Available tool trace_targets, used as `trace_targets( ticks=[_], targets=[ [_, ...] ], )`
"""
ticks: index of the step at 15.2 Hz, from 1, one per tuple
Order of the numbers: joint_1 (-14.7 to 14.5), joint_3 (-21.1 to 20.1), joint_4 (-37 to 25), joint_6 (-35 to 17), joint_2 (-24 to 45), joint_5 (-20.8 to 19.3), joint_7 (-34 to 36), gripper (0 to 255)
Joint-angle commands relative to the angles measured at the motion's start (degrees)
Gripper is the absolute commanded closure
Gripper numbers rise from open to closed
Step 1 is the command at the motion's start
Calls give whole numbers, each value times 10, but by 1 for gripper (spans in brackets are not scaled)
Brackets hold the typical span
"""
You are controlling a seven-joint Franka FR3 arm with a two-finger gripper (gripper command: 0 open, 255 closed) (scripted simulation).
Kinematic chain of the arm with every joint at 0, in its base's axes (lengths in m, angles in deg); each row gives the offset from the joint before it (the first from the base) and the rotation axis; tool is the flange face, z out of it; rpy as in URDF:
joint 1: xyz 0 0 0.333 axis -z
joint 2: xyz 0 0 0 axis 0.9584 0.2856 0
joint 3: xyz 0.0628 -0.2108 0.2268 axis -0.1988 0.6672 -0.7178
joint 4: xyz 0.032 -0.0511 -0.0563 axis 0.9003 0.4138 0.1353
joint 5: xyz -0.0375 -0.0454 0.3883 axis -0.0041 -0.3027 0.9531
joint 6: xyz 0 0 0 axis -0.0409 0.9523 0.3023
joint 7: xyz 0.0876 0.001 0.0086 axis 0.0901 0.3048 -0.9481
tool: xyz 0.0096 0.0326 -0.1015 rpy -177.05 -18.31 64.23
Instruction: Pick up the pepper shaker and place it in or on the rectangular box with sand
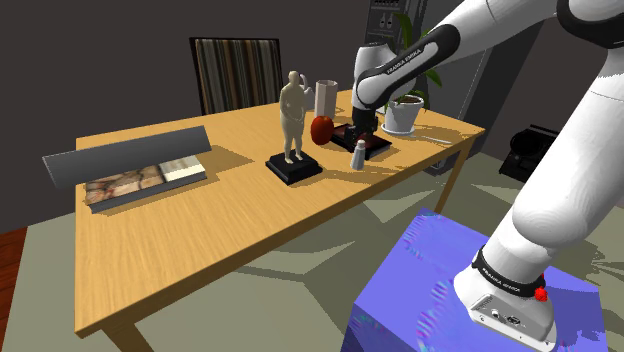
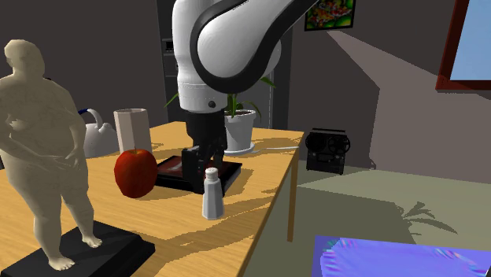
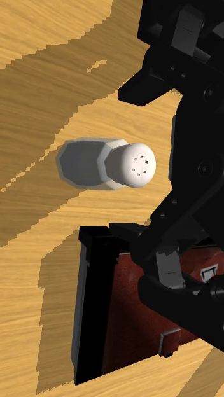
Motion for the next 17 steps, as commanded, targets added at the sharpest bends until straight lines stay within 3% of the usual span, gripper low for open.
trace_targets(
  ticks=[1, 4, 5, 14, 17],
  targets=[
    [0, 0, 0, -1, 0, 0, 0, 0],
    [0, 0, 0, -1, 0, 0, 0, 0],
    [0, 0, 0, -1, 0, 0, 0, 255],
    [0, 0, 0, -1, 0, 0, 0, 255],
    [0, 0, -9, 22, -13, 2, -3, 255]
  ],
)
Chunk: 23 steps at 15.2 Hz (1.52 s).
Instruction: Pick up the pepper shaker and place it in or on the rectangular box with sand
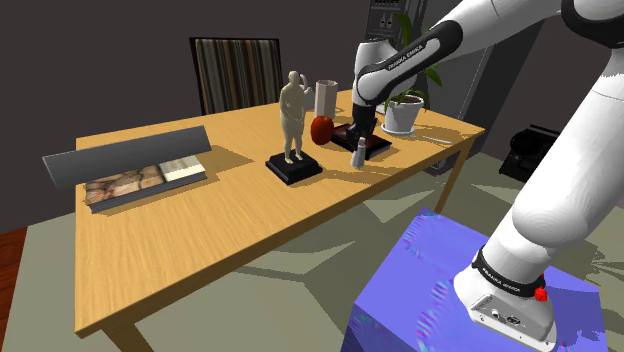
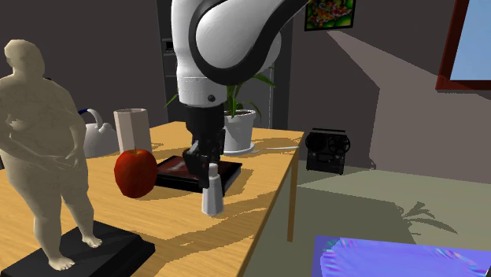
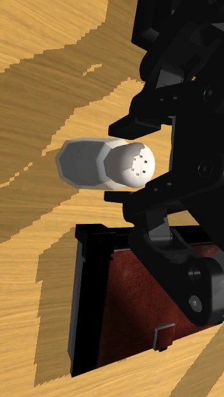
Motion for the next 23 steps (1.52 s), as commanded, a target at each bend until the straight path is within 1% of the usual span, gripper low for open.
trace_targets(
  ticks=[1, 20, 21, 23],
  targets=[
    [0, 0, -6, 15, -9, 1, -2, 255],
    [-3, -3, -93, 159, -67, 10, -19, 255],
    [-3, -3, -94, 160, -67, 10, -19, 255],
    [6, 8, -135, 167, -35, 13, -41, 255]
  ],
)
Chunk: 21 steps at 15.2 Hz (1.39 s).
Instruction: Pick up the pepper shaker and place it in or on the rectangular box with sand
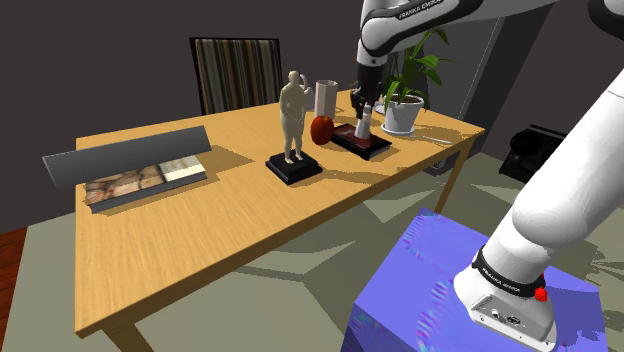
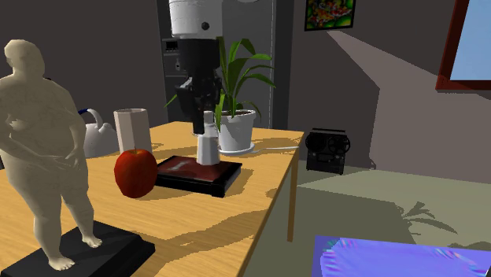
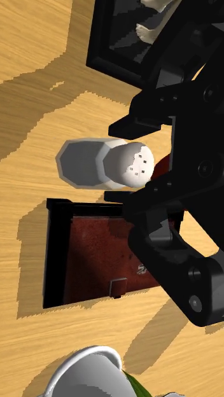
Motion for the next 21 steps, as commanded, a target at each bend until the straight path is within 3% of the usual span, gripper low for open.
trace_targets(
  ticks=[1, 8, 14, 21],
  targets=[
    [8, 10, -36, 7, 27, 3, -20, 255],
    [42, 38, -211, 51, 152, 29, -95, 255],
    [82, 51, -413, 118, 283, 58, -152, 255],
    [81, 50, -360, 64, 284, 57, -148, 255]
  ],
)
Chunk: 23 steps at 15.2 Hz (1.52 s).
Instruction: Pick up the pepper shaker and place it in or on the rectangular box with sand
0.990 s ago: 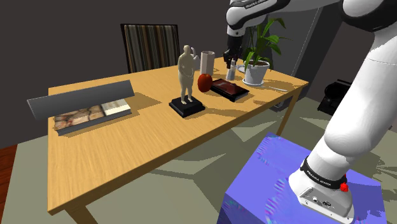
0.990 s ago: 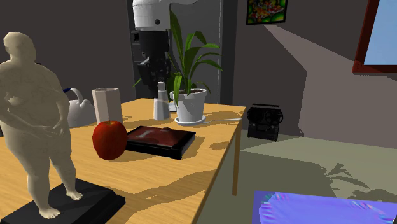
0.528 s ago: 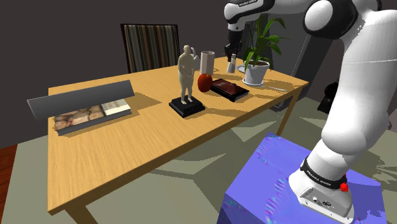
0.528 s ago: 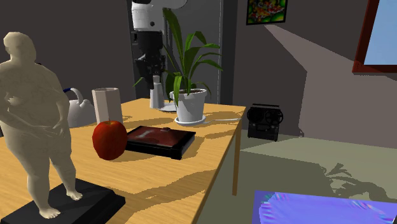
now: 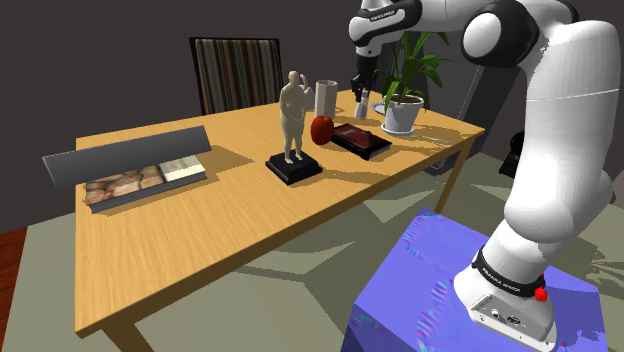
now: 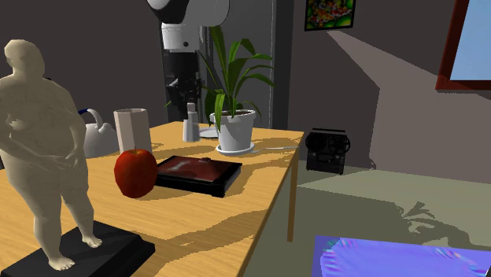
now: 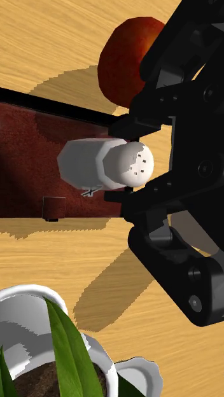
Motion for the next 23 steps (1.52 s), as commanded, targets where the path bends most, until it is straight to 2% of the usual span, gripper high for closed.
trace_targets(
  ticks=[1, 12, 19, 20, 23],
  targets=[
    [0, 0, 14, -16, 2, 0, 0, 255],
    [0, -1, 76, -94, 18, 1, 5, 255],
    [0, -1, 76, -94, 18, 1, 5, 255],
    [0, -1, 76, -94, 18, 1, 5, 0],
    [0, -1, 76, -94, 18, 1, 5, 0]
  ],
)
